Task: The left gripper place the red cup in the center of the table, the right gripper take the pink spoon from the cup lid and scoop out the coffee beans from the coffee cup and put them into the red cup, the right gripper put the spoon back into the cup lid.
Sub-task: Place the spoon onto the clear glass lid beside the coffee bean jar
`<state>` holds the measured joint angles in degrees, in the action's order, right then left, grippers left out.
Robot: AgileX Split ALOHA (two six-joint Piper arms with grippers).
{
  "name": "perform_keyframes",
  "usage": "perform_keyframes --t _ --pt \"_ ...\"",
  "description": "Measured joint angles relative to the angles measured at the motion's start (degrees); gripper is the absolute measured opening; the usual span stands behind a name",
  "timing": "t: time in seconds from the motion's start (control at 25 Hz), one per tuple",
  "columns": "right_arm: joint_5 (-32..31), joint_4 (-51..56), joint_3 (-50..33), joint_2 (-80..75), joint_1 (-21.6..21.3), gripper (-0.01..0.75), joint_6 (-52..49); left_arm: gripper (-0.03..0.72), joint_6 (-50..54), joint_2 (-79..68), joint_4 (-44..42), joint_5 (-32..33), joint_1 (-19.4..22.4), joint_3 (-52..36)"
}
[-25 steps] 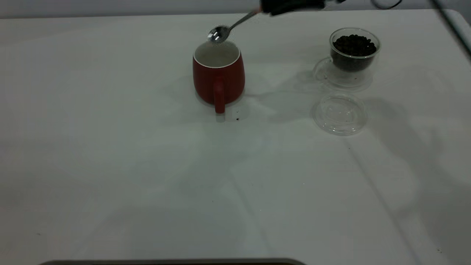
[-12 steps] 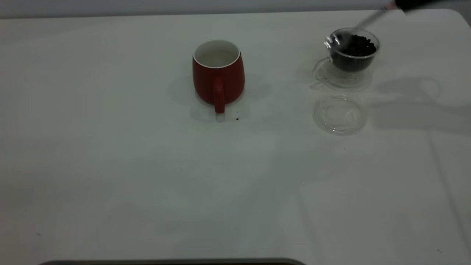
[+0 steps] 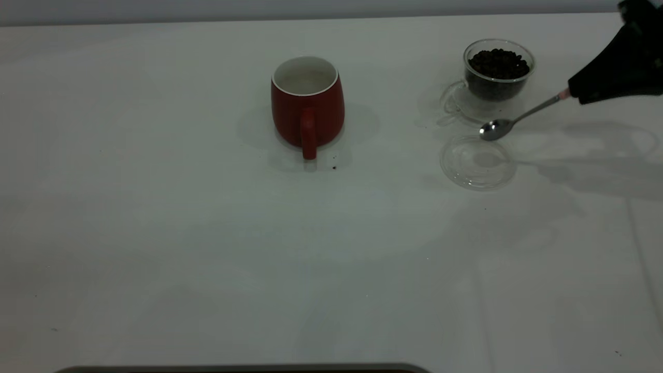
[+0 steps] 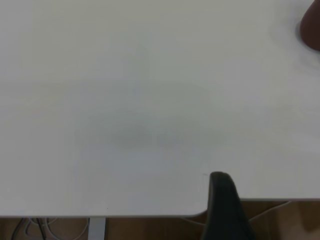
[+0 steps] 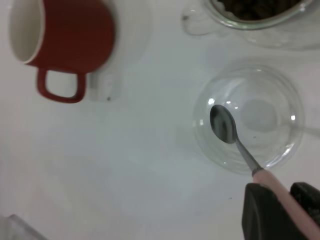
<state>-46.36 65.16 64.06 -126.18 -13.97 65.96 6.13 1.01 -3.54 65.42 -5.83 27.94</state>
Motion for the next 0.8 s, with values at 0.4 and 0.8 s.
perform_keyframes --t 0.4,0.8 --pt "2.1 7.9 0.0 -7.2 0.0 0.098 4.8 0.519 -0.1 0.0 0.0 0.0 0.0 0.0" --pt "-1.1 15.6 0.2 -13.1 1.3 0.098 10.1 0.519 -0.1 0.0 0.0 0.0 0.0 0.0"
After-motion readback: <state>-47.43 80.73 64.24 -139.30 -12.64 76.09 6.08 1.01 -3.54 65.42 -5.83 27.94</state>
